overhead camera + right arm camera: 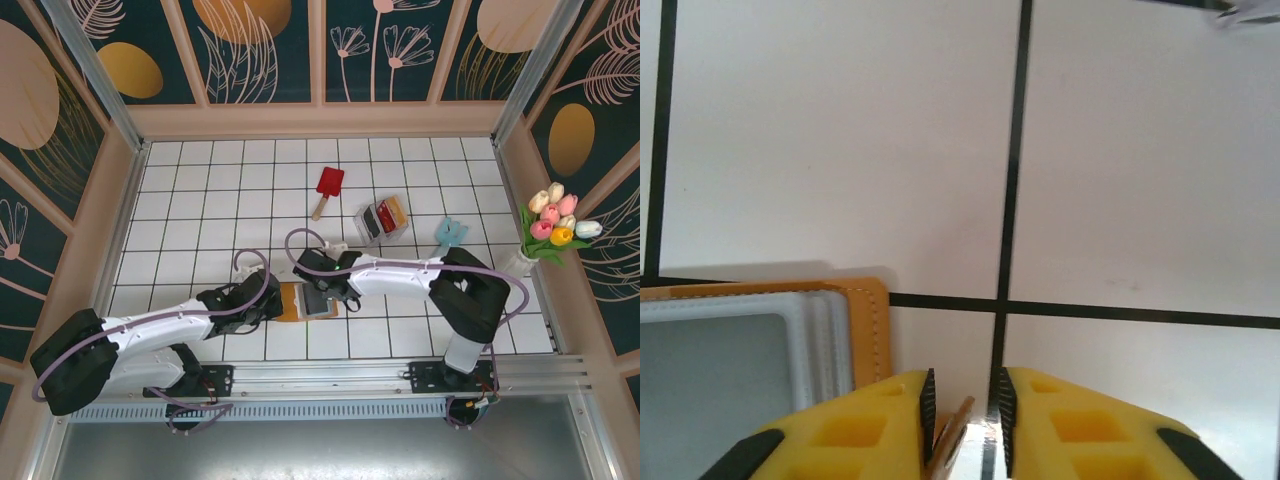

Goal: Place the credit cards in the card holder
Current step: Close the card holder at the center of the table.

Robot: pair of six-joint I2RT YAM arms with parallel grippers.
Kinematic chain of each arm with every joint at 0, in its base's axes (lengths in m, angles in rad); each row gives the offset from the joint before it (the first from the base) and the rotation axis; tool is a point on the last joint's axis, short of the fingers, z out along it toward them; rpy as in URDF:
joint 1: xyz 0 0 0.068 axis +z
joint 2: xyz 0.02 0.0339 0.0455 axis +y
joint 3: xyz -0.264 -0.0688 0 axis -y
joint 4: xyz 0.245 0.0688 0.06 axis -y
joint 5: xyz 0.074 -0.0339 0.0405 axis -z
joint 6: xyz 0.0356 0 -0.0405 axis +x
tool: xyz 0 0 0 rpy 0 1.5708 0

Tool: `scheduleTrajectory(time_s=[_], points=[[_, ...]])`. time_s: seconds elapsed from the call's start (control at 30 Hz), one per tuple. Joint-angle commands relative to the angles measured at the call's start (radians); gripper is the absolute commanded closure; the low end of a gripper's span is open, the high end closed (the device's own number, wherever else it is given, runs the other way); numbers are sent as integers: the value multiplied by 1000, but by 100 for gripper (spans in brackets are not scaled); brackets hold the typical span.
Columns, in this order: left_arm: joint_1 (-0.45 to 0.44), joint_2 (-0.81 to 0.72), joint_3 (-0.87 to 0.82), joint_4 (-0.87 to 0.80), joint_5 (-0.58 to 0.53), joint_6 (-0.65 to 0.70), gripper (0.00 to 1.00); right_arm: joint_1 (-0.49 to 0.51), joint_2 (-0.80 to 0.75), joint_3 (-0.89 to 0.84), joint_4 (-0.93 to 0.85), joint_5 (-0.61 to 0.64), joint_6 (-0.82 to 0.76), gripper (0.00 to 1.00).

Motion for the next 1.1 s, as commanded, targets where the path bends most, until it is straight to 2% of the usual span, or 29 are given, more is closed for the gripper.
scheduleTrajectory(time_s=[0.0,0.07,0.17,0.5,0.8,0.93,1.03,1.07], points=[[5,-9,20,-42,-21,13,100,0,-51,-10,-70,39,33,77],[6,-7,28,-45,-19,19,100,0,-65,-17,-65,22,35,78],[7,-4,42,-49,-19,32,100,-2,-86,-41,-30,-18,32,87],[6,14,66,-52,-7,43,100,-29,-125,-116,59,-124,59,81],[7,12,108,-61,5,81,98,-49,-191,-165,113,-147,62,94],[5,37,171,29,130,143,91,-80,-274,-240,243,-235,48,94],[6,88,221,95,227,155,78,-120,-333,-306,347,-326,49,93],[5,111,235,119,263,156,76,-131,-349,-325,370,-344,56,93]])
